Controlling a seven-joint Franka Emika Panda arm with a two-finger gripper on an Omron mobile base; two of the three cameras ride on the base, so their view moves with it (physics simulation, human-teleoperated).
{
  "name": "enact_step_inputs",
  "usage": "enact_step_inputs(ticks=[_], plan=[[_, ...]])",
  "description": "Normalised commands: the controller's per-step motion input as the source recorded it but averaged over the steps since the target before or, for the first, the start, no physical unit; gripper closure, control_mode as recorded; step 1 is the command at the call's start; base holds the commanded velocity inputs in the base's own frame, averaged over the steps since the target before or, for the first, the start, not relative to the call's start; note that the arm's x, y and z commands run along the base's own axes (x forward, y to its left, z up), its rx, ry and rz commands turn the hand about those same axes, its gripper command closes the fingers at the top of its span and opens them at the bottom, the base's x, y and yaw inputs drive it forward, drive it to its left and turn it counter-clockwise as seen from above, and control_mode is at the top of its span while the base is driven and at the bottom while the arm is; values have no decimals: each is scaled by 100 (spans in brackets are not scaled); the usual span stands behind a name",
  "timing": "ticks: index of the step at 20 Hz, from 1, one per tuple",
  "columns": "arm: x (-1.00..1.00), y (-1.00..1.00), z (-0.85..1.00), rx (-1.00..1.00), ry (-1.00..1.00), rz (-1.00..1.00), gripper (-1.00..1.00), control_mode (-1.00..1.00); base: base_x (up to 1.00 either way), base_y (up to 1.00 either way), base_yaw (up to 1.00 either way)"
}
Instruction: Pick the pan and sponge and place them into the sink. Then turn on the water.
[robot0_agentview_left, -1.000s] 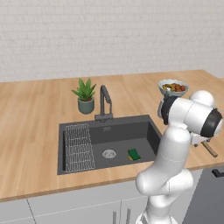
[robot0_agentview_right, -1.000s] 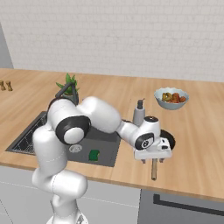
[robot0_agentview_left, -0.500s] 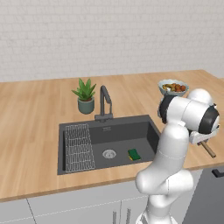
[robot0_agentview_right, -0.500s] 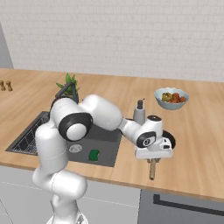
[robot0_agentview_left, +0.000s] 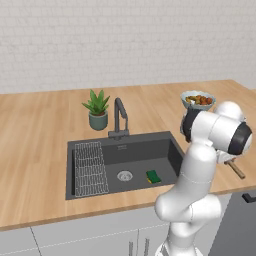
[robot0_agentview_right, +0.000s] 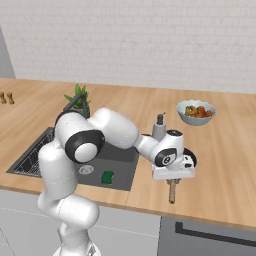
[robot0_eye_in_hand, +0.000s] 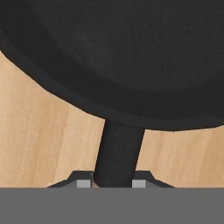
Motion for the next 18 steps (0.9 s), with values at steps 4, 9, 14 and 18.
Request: enact_step_inputs(ticks=[4,9,14,18], plan=[[0,33,37,1,-14,9,100,-100,0,0,0],[0,47,29,-1,-5,10,100,-100,0,0,0],[3,83,2,-15,0,16,100,-100,0,0,0],[16,80,8,-6,0,26,100,-100,0,0,0]])
